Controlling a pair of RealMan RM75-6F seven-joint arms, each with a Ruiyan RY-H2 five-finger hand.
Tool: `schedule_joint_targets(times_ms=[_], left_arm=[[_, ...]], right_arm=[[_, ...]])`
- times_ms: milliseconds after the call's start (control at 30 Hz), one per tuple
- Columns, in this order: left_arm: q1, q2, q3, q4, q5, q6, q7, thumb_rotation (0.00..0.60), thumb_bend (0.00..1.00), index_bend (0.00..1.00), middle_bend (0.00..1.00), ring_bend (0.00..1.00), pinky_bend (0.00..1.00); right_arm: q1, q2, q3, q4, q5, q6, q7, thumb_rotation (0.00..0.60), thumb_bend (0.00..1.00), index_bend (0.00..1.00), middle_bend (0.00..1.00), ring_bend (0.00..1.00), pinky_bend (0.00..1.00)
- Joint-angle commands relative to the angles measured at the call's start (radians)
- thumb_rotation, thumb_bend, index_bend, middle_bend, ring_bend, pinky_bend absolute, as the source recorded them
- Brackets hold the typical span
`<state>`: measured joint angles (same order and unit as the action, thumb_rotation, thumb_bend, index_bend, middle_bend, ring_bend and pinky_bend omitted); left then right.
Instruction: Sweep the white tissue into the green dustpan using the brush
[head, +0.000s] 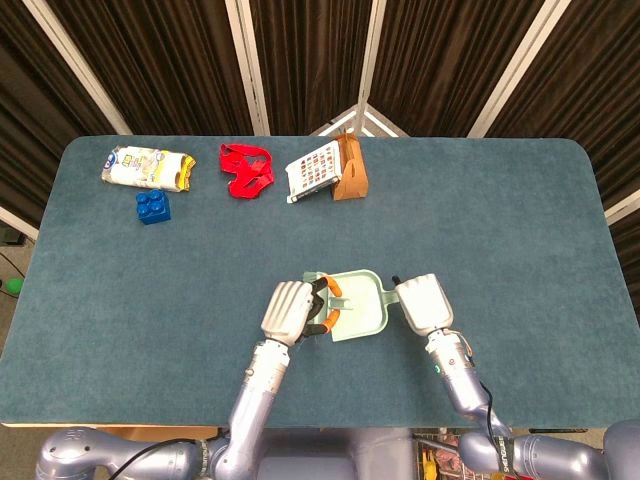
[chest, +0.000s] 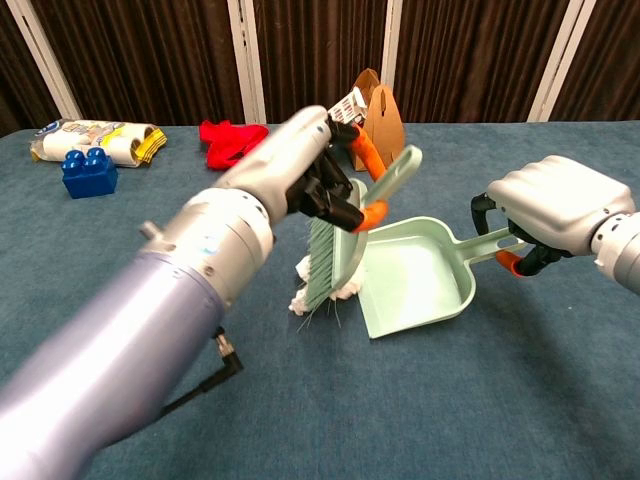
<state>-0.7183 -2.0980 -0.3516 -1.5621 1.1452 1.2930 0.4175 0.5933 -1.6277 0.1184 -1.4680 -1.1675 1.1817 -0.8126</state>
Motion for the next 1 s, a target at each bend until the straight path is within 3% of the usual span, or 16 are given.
schedule_joint_targets(times_ms=[33, 300, 467, 700, 1000], left_arm=[[0.03, 0.066, 0.006, -0.083, 0.023, 0.013, -0.01, 0.6, 0.66, 0.81, 1.0, 1.0, 1.0], [0.05, 0.164, -0.014, -0.208, 0.025, 0.012, -0.006, 0.6, 0.66, 0.81, 1.0, 1.0, 1.0], [0.059, 0.241, 0.012, -0.241, 0.014, -0.003, 0.058, 0.6, 0.66, 0.81, 1.0, 1.0, 1.0], [0.074, 0.278, 0.041, -0.186, -0.031, -0.023, 0.052, 0.6, 0.66, 0.81, 1.0, 1.0, 1.0], [0.072, 0.22, 0.089, -0.092, -0.024, -0.036, 0.013, 0.6, 0.66, 0.81, 1.0, 1.0, 1.0]], right_arm=[[0.002, 0.001, 0.002, -0.009, 0.001, 0.002, -0.009, 0.6, 0.51, 0.76, 0.96, 0.92, 0.94], [0.002, -0.009, -0.004, -0.022, 0.005, 0.006, -0.026, 0.6, 0.51, 0.76, 0.96, 0.92, 0.94], [0.002, -0.01, -0.005, -0.02, 0.006, 0.006, -0.028, 0.6, 0.51, 0.76, 0.96, 0.92, 0.94], [0.001, -0.013, -0.009, -0.012, 0.007, 0.004, -0.029, 0.6, 0.51, 0.76, 0.96, 0.92, 0.94], [0.003, -0.027, -0.008, 0.004, 0.012, 0.001, -0.029, 0.6, 0.51, 0.76, 0.96, 0.92, 0.94]])
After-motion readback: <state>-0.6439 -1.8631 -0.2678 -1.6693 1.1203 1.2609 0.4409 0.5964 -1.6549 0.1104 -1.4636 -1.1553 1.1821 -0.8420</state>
